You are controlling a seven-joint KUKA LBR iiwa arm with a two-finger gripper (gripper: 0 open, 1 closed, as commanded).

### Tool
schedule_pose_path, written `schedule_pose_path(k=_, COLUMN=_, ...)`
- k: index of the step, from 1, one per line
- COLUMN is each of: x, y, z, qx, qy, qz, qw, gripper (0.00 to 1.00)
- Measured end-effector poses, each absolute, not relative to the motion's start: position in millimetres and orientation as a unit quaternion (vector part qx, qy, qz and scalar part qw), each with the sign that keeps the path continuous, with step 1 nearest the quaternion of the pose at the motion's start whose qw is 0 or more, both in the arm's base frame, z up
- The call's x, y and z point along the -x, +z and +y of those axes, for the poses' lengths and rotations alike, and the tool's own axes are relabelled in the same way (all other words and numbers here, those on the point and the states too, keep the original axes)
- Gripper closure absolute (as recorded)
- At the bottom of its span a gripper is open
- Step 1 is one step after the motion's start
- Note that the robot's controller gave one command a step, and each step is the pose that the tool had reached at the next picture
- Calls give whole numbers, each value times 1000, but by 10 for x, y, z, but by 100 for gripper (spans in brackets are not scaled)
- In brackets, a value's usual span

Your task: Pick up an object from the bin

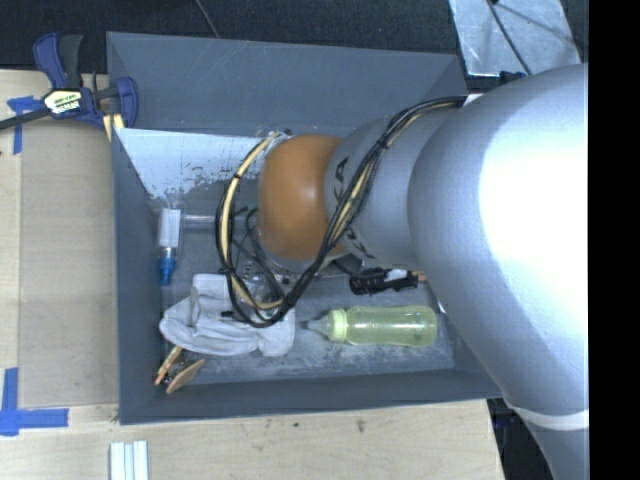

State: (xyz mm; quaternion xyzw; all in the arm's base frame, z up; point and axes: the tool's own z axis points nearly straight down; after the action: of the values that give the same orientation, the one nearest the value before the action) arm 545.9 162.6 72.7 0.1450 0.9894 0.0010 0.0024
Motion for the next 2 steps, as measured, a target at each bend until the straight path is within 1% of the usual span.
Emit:
schedule_pose_path(k=1, x=-5458, y=727, z=1626, qx=-145, qy=1, qz=989, qw=2, gripper=100)
schedule_pose_path(k=2, x=-5532, y=919, z=1654, qx=-154, qy=0, qz=988, qw=0, gripper=100)
